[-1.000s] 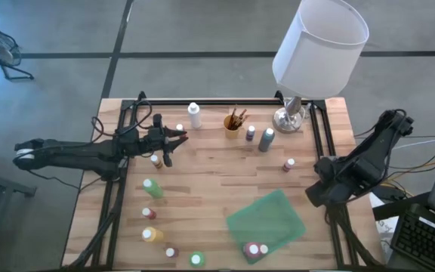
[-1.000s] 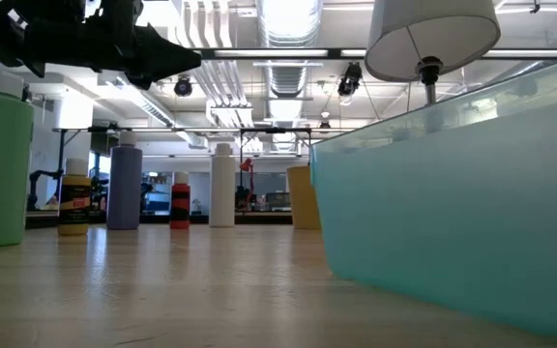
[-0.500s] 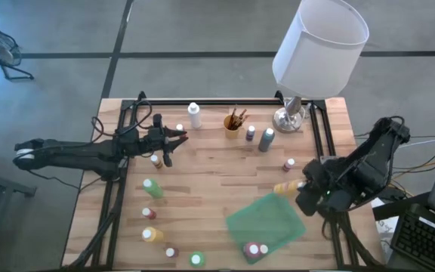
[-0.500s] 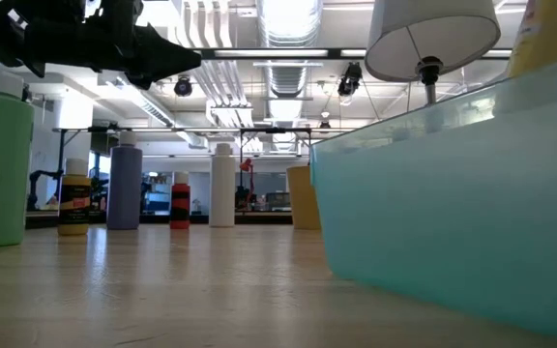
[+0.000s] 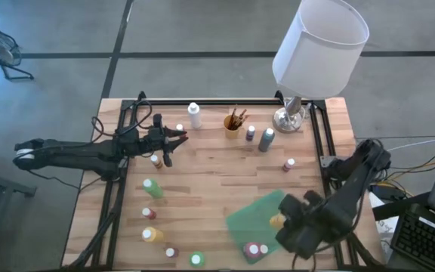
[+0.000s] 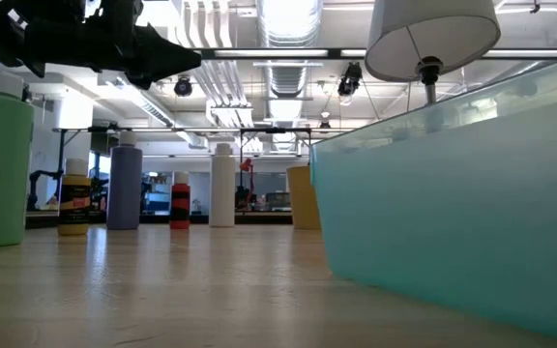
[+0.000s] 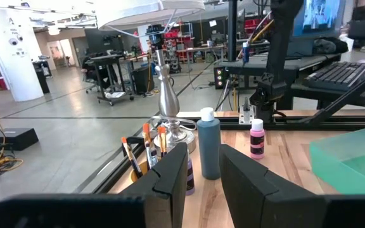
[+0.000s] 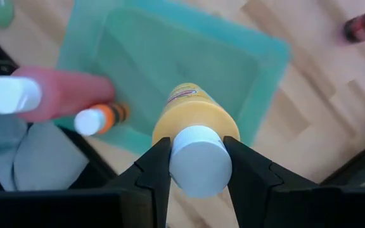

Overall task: Pick & Place Paint Supplies
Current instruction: Put the big yellow paint bottle into the green bin

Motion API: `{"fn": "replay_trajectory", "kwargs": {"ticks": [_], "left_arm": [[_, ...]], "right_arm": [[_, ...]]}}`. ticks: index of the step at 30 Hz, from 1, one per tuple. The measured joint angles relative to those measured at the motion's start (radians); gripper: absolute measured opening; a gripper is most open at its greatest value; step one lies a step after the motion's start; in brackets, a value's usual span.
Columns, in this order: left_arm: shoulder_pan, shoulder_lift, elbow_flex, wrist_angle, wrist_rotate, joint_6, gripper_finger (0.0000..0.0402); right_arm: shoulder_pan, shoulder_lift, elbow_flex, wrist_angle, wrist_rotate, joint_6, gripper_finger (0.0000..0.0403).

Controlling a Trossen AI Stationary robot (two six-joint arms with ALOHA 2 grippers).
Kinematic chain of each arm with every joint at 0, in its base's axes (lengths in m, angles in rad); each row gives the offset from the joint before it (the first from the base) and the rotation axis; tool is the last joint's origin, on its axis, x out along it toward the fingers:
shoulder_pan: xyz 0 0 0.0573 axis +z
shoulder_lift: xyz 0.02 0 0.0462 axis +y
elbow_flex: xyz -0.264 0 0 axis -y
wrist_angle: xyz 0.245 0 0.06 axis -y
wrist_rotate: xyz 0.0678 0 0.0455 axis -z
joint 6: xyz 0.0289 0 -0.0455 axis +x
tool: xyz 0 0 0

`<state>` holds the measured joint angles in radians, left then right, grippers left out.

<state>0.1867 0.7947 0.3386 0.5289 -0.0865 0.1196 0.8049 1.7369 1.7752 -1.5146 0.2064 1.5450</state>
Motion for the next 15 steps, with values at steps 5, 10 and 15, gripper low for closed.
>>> {"fn": "replay_trajectory", "kwargs": {"ticks": [5,10,15], "left_arm": [[0.0,0.0,0.0,0.0,0.0,0.0,0.0097],[0.0,0.0,0.0,0.0,0.0,0.0,0.0097],[0.0,0.0,0.0,-0.001,0.0,0.0,0.0097]], "right_arm": [[0.0,0.095,0.089,0.01,-0.033,-0.019,0.0113],[0.0,0.152,0.153,0.008,-0.045,-0.032,0.0113],[0.0,0.162,0.167,0.007,-0.051,-0.027,0.0113]]}}
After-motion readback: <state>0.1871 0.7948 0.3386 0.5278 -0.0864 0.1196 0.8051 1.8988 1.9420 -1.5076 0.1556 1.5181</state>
